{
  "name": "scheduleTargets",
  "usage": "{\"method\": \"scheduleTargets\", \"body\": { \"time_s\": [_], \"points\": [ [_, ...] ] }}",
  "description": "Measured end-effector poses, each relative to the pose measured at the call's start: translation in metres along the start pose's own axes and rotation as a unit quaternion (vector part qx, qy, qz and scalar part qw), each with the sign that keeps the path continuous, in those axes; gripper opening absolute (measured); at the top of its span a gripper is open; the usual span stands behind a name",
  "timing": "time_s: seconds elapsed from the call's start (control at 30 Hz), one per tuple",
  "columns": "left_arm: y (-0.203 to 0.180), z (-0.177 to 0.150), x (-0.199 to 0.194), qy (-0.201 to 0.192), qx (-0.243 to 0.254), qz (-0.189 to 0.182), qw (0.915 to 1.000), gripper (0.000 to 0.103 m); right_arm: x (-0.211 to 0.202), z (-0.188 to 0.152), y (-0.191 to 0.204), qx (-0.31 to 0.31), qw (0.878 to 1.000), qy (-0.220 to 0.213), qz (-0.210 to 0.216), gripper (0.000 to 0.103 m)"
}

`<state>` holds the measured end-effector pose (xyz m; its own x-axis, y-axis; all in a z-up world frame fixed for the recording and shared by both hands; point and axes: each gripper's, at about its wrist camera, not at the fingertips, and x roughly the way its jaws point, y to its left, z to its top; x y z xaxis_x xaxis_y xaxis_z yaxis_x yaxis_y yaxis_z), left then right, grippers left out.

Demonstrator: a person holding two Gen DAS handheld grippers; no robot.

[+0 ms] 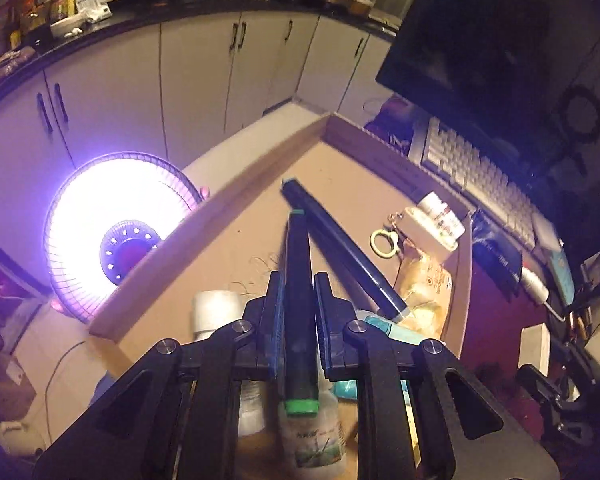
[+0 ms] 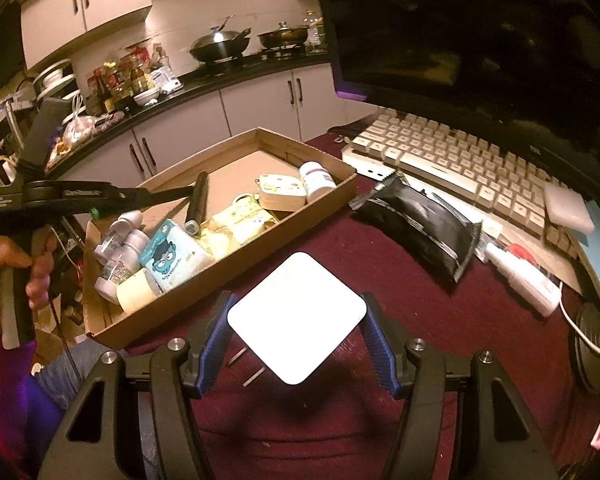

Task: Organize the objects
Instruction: 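Drop the marker into the tray with the left gripper while the right drops the charger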

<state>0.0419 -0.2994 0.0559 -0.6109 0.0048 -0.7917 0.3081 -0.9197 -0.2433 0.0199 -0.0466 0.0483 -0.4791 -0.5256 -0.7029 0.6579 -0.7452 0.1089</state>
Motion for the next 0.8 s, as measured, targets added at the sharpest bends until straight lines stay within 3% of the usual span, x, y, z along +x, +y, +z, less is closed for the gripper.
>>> {"method": "scheduleTargets", "body": {
  "time_s": [0.23, 0.6, 0.8],
  "points": [
    [-0.009, 0.017, 0.026, 0.021, -0.004, 0.028, 0.9994, 0.014, 0.018, 0.043, 0.016, -0.036, 0.999, -0.006, 0.021, 0.062],
    [-0.005, 0.018, 0.044, 0.04, -0.005, 0.043, 0.9983, 0.014, 0.104, 0.119, 0.043, -0.079, 0.994, 0.021, 0.079, 0.062],
    [0.014, 0.017, 0.041, 0.04, -0.023, 0.04, 0.9981, 0.014, 0.138, 0.113, 0.079, -0.183, 0.98, 0.06, 0.042, 0.062]
  ]
}}
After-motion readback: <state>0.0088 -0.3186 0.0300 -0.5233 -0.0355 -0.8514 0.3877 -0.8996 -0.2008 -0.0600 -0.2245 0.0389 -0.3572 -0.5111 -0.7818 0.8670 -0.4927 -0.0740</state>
